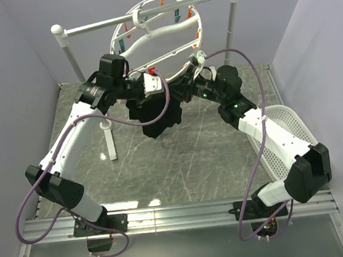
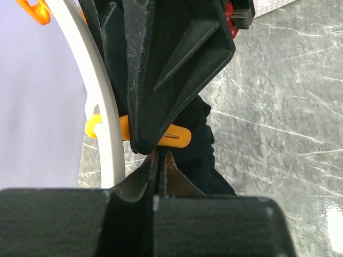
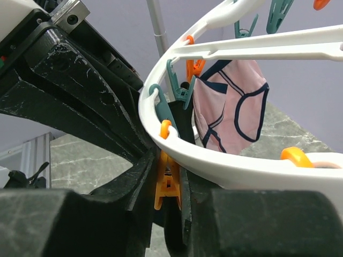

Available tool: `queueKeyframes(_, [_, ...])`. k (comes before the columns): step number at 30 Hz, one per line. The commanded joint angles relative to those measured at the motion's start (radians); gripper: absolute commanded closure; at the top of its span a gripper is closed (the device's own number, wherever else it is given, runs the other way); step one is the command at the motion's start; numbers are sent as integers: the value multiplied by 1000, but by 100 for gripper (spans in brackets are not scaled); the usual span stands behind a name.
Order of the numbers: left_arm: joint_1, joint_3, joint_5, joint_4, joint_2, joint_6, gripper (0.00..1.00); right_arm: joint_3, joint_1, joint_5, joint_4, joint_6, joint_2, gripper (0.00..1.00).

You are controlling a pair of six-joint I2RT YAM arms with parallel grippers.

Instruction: Clip the underwear to the hanger

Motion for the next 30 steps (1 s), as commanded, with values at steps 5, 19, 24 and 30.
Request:
queueKeyframes(5, [0,13,65,82,-53,6,100,-14,10,-39,-68,-7,-17,61])
queueKeyframes(19, [0,-18,19,143,-52,-41,100,-8,11,-25,-89,12,-31,38])
queueKeyframes(24, [0,-72,13,181,-73,-93,94,-34,10,-19,-128,1,-75,32])
queueKeyframes(30, [0,-138,2,229,-108,-156,74,-63,10,-16,-178,1,-135,29])
